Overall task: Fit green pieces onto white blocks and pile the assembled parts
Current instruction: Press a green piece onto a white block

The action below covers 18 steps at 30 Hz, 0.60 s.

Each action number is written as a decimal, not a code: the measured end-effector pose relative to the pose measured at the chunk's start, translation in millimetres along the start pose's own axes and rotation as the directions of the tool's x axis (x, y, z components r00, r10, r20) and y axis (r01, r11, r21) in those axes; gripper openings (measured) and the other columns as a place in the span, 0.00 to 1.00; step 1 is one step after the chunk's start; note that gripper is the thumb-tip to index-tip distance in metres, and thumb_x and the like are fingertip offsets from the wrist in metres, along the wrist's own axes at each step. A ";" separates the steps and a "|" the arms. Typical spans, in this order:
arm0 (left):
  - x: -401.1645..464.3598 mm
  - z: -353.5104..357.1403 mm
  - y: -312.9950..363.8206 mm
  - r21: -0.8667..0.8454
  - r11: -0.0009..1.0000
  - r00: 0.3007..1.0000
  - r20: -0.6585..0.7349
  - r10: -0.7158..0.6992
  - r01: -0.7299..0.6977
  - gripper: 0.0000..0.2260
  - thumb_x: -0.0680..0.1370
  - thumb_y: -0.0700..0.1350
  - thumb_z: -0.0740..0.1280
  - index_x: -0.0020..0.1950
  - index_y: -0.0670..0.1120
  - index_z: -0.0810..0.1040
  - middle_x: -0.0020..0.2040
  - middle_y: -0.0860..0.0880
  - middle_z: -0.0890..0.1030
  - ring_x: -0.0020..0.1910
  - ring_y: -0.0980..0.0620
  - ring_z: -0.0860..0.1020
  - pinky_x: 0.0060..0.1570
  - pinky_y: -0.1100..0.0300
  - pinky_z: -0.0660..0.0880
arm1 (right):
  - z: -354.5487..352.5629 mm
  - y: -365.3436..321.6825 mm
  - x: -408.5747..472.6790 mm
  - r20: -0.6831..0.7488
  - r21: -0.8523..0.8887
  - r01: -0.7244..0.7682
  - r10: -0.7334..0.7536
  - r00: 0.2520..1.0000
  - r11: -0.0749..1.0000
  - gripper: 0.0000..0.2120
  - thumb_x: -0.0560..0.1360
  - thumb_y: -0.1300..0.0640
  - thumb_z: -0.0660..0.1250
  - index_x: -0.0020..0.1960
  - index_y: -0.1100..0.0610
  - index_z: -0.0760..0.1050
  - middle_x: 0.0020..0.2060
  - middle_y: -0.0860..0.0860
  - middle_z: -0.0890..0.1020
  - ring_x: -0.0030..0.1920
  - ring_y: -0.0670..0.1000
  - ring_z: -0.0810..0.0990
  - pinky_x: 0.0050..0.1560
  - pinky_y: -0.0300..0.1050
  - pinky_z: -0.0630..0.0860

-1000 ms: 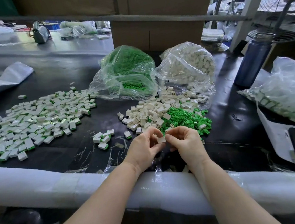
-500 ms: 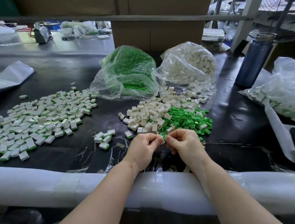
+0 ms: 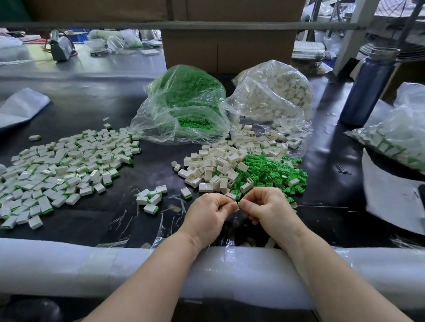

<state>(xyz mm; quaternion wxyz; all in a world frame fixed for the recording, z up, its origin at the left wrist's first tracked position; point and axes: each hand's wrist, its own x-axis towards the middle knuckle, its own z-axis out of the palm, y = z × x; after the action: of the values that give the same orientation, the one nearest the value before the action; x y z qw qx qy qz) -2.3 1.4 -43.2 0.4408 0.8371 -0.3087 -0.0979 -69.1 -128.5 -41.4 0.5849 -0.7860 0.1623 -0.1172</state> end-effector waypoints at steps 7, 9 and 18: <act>-1.4 -1.0 2.0 -0.013 1.000 1.000 0.015 0.006 -0.006 0.07 0.77 0.43 0.66 0.47 0.43 0.83 0.43 0.48 0.82 0.44 0.52 0.78 0.49 0.59 0.74 | 0.7 -1.2 -0.7 -0.010 0.003 -0.007 0.007 1.000 1.000 0.10 0.73 0.65 0.67 0.34 0.57 0.76 0.25 0.49 0.77 0.23 0.40 0.71 0.26 0.33 0.70; -1.8 -1.2 2.0 0.002 1.000 1.000 0.014 0.010 -0.010 0.07 0.77 0.43 0.66 0.47 0.43 0.82 0.42 0.49 0.81 0.43 0.52 0.77 0.49 0.59 0.73 | 0.4 -1.1 -0.9 -0.004 0.005 -0.009 0.009 1.000 1.000 0.10 0.73 0.65 0.67 0.34 0.57 0.76 0.25 0.49 0.77 0.23 0.40 0.71 0.26 0.33 0.70; -1.8 -1.2 2.1 0.042 0.999 0.999 0.033 0.028 -0.029 0.06 0.77 0.43 0.66 0.46 0.42 0.82 0.38 0.51 0.77 0.41 0.54 0.74 0.48 0.58 0.72 | -2.3 -1.3 -1.0 0.050 -0.053 0.002 0.001 0.999 0.999 0.10 0.73 0.65 0.67 0.34 0.56 0.75 0.25 0.48 0.77 0.26 0.43 0.72 0.29 0.35 0.71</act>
<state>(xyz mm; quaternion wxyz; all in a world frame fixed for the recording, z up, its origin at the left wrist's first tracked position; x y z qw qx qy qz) -4.1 2.4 -41.1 0.4192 0.8401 -0.3297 -0.0987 -70.7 -129.8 -39.4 0.5676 -0.8041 0.1503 -0.0932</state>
